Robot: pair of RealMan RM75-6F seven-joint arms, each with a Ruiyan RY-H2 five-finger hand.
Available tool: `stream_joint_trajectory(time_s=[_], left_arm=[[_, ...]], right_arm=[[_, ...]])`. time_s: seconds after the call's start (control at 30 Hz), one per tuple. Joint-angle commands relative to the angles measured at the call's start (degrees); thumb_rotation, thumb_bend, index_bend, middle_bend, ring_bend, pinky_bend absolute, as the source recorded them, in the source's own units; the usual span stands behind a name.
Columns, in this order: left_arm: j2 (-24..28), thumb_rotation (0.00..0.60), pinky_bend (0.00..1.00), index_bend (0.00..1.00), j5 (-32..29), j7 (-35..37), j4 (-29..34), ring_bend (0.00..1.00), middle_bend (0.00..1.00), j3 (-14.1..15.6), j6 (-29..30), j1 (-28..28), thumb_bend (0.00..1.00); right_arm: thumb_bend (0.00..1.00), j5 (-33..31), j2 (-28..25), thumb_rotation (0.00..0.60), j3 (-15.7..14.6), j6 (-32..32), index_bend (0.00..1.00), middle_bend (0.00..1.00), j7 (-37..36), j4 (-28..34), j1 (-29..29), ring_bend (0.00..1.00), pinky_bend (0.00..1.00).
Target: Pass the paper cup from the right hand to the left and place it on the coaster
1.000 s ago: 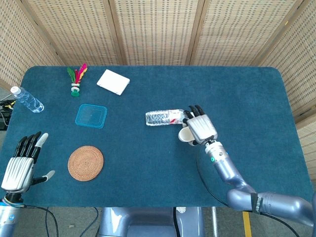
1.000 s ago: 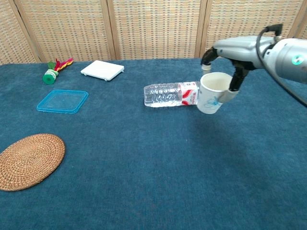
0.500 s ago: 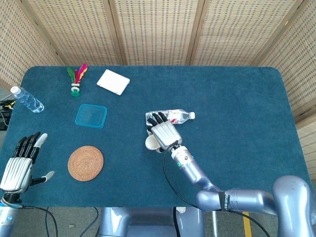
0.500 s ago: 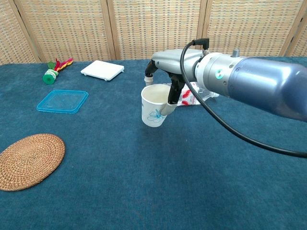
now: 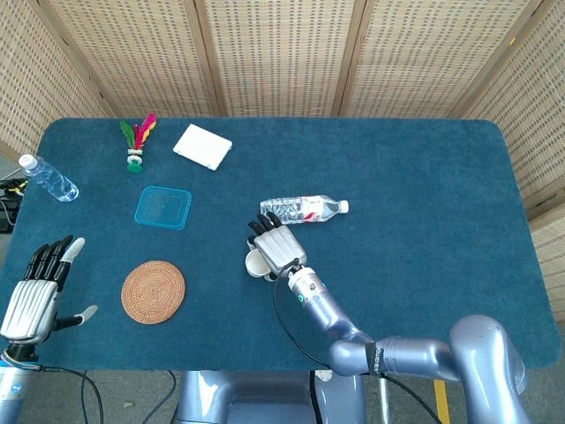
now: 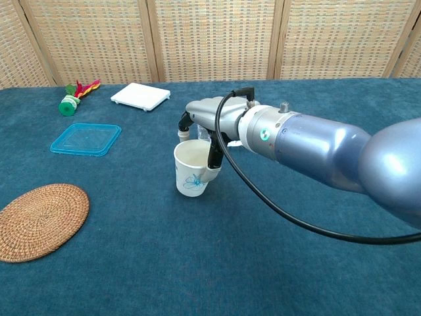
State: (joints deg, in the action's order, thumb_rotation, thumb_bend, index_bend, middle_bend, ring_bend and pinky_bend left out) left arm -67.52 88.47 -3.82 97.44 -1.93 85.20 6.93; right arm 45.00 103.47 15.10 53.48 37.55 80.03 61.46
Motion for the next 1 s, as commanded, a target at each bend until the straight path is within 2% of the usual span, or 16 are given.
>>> stream_joint_trajectory(time_s=[0.03,0.23,0.33,0.5,0.7,1.0], left_arm=[[0.1,0.600,0.00,0.00,0.0,0.1,0.0,0.00,0.00,0.0,0.0,0.0,0.05],[0.1,0.600,0.00,0.00,0.2,0.2,0.1,0.00,0.00,0.1,0.1,0.0,0.05],[0.1,0.600,0.00,0.00,0.2,0.1,0.1,0.00,0.00,0.1,0.2,0.0,0.05],[0.0,0.600,0.00,0.00,0.4,-0.1,0.1,0.00,0.00,0.1,0.1,0.0,0.05],[0.0,0.600,0.00,0.00,0.4,-0.1,0.2,0.00,0.00,0.2,0.3,0.0,0.05],[-0.1,0.600,0.00,0.00,1.1,-0.5,0.4,0.00,0.00,0.2,0.9,-0.2,0.05]], right_arm=[[0.08,0.0,0.5,0.600,-0.2,-0.2,0.36,0.08,-0.3,-0.5,0.1,0.00,0.00],[0.08,-0.3,1.1,0.600,-0.9,-0.2,0.23,0.00,0.0,-1.3,0.0,0.00,0.00],[0.08,-0.5,0.8,0.600,-1.2,0.2,0.15,0.00,0.5,-0.8,-0.2,0.00,0.00],[0.08,-0.1,-0.8,0.600,-2.3,1.8,0.09,0.00,1.4,1.2,-1.2,0.00,0.00],[0.08,1.6,-4.5,0.600,-4.5,6.1,0.04,0.00,2.1,5.4,-4.4,0.00,0.00],[0.08,10.2,-14.9,0.600,-11.1,17.7,0.00,0.00,-3.3,13.3,-15.3,0.00,0.00]])
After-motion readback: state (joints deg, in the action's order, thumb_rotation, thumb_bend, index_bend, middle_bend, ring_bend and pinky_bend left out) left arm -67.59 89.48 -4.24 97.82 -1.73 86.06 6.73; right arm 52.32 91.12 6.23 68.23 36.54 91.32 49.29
